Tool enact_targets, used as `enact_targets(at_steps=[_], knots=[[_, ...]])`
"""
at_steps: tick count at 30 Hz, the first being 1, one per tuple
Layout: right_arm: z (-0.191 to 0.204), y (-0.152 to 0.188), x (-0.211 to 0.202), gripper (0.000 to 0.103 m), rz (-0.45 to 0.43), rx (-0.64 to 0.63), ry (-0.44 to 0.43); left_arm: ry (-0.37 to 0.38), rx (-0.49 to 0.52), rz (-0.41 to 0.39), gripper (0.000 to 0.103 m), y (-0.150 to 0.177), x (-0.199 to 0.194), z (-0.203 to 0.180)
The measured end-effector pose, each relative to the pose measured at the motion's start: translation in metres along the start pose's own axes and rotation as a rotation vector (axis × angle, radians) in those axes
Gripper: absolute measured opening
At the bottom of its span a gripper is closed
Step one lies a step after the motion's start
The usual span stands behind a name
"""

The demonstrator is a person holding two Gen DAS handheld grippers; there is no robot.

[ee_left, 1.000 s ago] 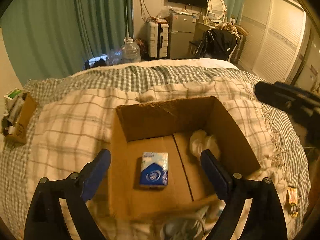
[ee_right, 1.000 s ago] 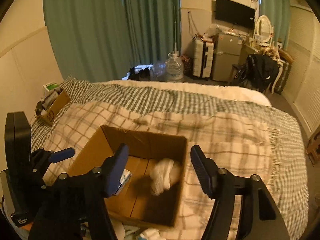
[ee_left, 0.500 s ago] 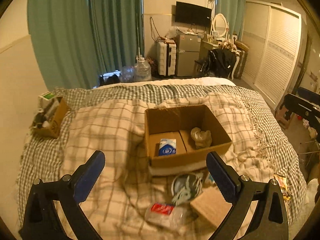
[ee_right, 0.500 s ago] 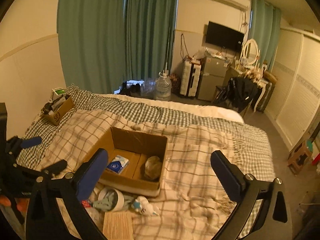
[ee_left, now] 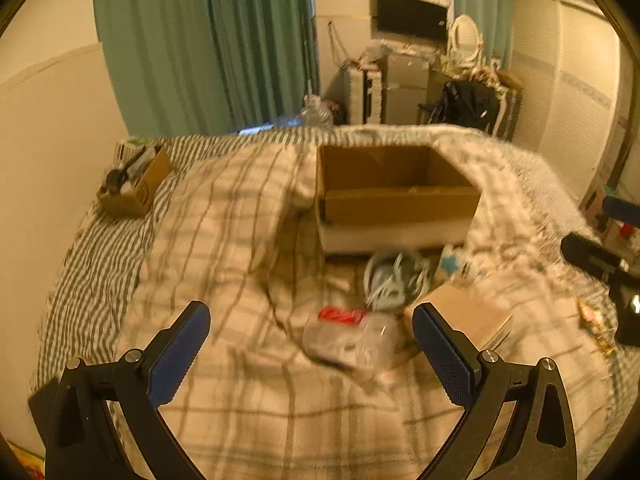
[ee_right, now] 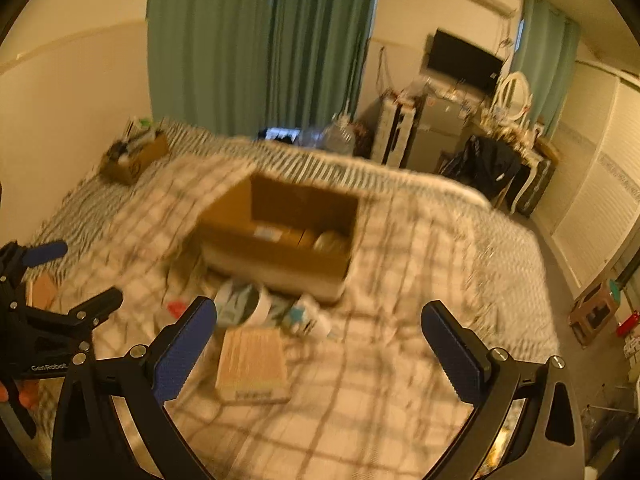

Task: Organize objects
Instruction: 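Grasp the brown barcode product box with the right tool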

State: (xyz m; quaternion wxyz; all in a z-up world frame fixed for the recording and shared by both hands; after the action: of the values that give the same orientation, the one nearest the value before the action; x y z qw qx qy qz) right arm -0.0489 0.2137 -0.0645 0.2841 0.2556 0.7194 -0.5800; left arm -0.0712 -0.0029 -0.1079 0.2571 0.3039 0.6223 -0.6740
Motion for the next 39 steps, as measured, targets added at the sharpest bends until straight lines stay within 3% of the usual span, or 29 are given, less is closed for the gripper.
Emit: enact_targets(at_steps=[8, 17, 19, 22, 23, 28, 35, 39], knots=[[0.039, 0.061, 0.069, 0.103, 0.163, -0.039, -0.048, -0.039, -0.008, 0.098, 0.103, 0.039, 0.037, 0.013], [0.051, 0.077, 0.102, 0.102, 0.264, -0.056, -0.088, -0.025, -0.021, 0.149, 0.103, 0.048, 0.058, 0.017], [0.054, 0.077, 0.106, 0.097, 0.277, -0.065, -0.095, -0.019, -0.016, 0.156, 0.103, 0.048, 0.060, 0.015], [0.059, 0.081, 0.113, 0.077, 0.308, -0.083, -0.103, -0.007, -0.008, 0.167, 0.103, 0.050, 0.064, 0.013], [0.060, 0.082, 0.114, 0.075, 0.311, -0.085, -0.103, -0.001, -0.005, 0.172, 0.103, 0.051, 0.066, 0.013], [0.056, 0.074, 0.103, 0.074, 0.254, -0.066, -0.091, 0.018, -0.007, 0.193, 0.103, 0.054, 0.071, 0.011], [0.030, 0.041, 0.059, 0.074, 0.094, -0.005, -0.025, 0.085, 0.018, 0.223, 0.103, 0.055, 0.080, 0.001], [0.019, 0.031, 0.055, 0.074, 0.082, 0.012, -0.012, 0.102, 0.047, 0.240, 0.103, 0.048, 0.094, -0.005]])
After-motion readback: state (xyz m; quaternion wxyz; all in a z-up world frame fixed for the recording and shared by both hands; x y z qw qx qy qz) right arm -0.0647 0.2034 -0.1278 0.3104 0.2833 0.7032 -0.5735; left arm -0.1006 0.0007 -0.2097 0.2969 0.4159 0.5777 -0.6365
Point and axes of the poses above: each gripper's, at about its wrist camera, not at the fingertips, and x roughly the way its jaws point, z to its left, y to its underside, the point moved 7 cm from there along x, roughly the way its jaws point, and after that the axes turned 3 degrees about -x, right-handed, at the moved point
